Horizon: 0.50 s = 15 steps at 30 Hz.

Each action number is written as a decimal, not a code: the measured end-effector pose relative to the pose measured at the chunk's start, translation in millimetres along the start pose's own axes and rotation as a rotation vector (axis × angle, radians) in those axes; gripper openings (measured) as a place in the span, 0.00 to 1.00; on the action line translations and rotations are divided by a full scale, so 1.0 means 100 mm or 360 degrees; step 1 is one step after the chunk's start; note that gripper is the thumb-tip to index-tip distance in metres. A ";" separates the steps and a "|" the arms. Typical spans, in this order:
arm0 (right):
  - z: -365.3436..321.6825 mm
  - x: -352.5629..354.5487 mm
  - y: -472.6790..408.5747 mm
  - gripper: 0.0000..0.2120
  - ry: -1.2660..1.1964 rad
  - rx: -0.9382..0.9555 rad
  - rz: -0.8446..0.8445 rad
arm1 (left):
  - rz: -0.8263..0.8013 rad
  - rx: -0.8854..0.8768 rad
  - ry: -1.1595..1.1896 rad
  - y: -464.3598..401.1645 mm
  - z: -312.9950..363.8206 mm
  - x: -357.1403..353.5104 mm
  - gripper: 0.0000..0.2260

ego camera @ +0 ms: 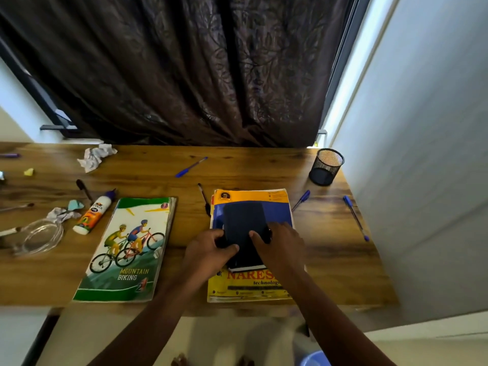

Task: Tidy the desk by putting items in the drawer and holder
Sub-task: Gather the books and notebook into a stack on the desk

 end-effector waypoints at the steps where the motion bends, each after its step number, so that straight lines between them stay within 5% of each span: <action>1: -0.01 0.01 0.01 0.21 0.0001 -0.0004 -0.0003 | 0.0012 -0.0013 -0.0002 0.01 0.01 0.00 0.13; 6: -0.03 -0.01 0.12 0.25 -0.0186 -0.0070 0.0013 | 0.0192 -0.0104 0.0141 0.15 -0.03 0.01 0.20; 15: -0.24 -0.09 0.61 0.25 -0.0319 0.0111 0.0299 | 0.0299 -0.0314 0.0699 0.66 -0.47 -0.05 0.05</action>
Point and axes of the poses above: each hand's wrist, its own y-axis away from the middle knuckle, its own x-axis out of the back of the hand, z = x × y, the point moved 1 cm from there along -y, towards the middle knuckle, and after that the axes turned 7 degrees about -z, right-handed, at the moved point
